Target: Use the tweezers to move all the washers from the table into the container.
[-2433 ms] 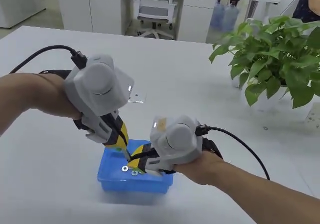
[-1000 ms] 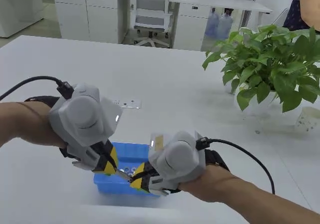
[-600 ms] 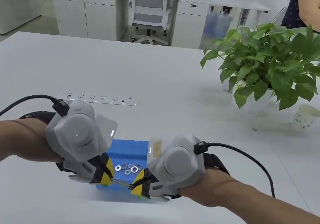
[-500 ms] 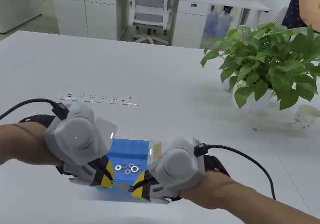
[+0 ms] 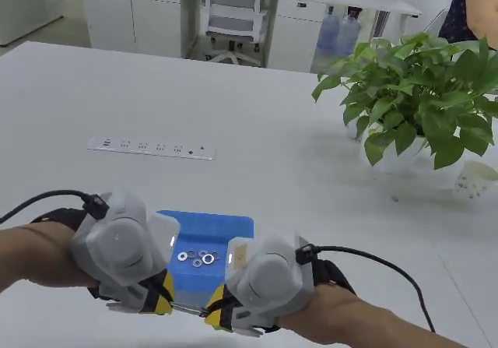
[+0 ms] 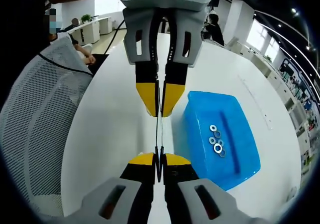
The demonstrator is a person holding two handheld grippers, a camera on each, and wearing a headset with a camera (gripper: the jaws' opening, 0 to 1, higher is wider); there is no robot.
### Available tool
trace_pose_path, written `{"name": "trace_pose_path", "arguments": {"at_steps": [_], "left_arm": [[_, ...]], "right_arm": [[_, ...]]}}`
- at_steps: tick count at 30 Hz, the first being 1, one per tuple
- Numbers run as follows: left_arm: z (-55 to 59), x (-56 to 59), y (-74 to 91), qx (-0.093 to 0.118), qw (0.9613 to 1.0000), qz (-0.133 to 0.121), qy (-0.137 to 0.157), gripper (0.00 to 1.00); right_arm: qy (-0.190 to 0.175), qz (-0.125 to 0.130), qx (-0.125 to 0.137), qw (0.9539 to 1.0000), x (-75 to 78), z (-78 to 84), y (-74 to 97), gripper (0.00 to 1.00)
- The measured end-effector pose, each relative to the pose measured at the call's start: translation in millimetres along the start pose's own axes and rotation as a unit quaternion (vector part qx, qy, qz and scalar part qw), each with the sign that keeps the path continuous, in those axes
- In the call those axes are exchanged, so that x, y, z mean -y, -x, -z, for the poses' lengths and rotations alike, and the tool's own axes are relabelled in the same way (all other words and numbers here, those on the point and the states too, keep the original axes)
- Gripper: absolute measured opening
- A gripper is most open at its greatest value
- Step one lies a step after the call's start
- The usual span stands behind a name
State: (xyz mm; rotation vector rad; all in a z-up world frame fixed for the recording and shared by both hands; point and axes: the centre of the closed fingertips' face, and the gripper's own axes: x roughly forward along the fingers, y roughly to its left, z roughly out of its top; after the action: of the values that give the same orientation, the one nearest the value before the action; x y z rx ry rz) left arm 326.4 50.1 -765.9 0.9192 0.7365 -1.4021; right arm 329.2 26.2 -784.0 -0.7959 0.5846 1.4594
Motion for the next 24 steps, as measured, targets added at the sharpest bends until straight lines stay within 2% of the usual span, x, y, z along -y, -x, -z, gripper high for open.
{"name": "trace_pose_path", "arguments": {"at_steps": [15, 24], "left_arm": [[9.5, 12.0, -22.5, -0.003, 0.9999, 0.011, 0.008, 0.07], [15.9, 11.6, -30.3, -0.006, 0.9999, 0.005, 0.013, 0.07]], "right_arm": [[-0.011, -0.014, -0.016, 0.9997, -13.5, 16.1, -18.2, 0.08], [-0.017, -0.014, -0.022, 0.9995, -12.2, 20.5, -22.5, 0.09]]}}
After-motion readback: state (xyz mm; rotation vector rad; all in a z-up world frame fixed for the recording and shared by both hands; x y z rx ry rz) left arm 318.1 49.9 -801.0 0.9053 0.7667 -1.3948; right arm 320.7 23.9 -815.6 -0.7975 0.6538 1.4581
